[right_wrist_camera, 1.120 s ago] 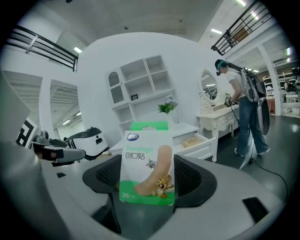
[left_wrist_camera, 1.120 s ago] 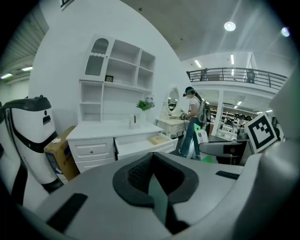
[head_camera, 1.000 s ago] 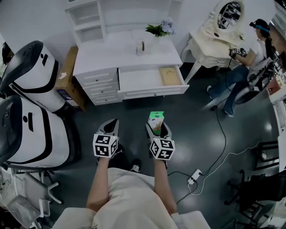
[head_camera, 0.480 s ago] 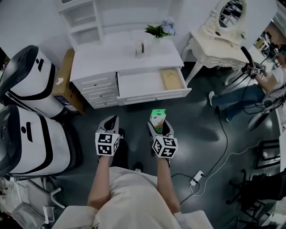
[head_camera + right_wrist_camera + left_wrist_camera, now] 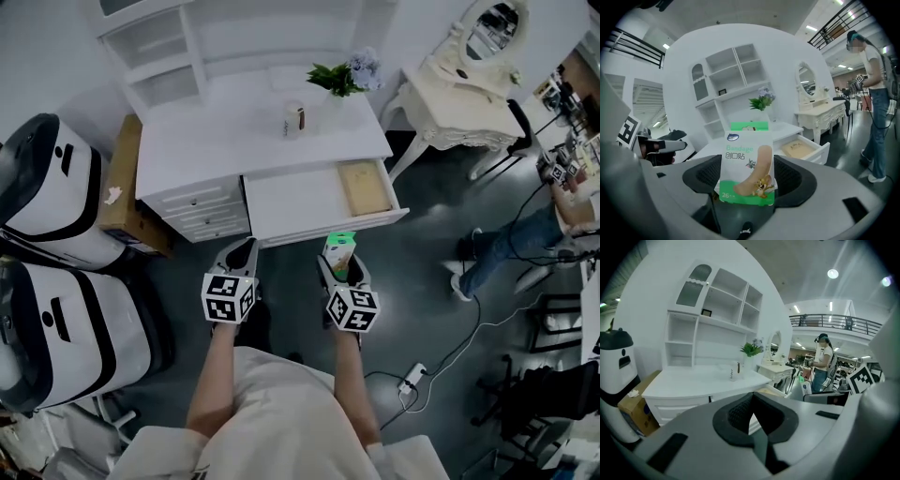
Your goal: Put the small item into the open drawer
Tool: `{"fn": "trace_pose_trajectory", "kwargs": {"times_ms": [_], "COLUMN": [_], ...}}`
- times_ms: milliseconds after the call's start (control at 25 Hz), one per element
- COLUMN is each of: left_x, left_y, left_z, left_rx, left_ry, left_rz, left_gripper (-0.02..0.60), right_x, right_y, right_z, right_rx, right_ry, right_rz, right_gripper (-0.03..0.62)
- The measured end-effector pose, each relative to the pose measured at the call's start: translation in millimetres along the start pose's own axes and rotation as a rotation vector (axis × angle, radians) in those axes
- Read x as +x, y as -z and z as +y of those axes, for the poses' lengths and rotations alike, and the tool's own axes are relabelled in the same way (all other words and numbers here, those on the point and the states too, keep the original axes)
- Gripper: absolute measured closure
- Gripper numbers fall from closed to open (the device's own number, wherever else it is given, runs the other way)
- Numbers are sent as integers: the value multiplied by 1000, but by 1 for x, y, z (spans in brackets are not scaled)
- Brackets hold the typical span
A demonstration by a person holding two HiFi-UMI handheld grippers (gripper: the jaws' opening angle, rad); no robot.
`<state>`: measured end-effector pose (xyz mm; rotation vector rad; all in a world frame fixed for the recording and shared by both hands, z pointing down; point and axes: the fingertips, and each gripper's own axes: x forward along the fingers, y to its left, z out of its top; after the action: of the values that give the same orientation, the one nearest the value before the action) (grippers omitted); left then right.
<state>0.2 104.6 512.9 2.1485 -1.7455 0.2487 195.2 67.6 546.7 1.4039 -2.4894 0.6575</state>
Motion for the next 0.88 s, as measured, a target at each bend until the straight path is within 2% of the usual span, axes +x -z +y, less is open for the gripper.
{"fn": "trace_pose_trajectory", "kwargs": {"times_ms": [280,560,880], "left_x": [51,90,123], "left_y": [-20,-28,-31], "left_z": [37,81,113], "left_rx": [31,6,19], "left_ry": [61,97,159], "left_rz": [43,76,118], "left_gripper": [568,566,567], "right_x": [57,110,167], "right_y": [-25,-38,-49], "right_z": [1,7,10], "right_rx": [2,7,7], "right_ry": [58,105,133], "right_rz": [21,48,76], "right_gripper": [229,229,229]}}
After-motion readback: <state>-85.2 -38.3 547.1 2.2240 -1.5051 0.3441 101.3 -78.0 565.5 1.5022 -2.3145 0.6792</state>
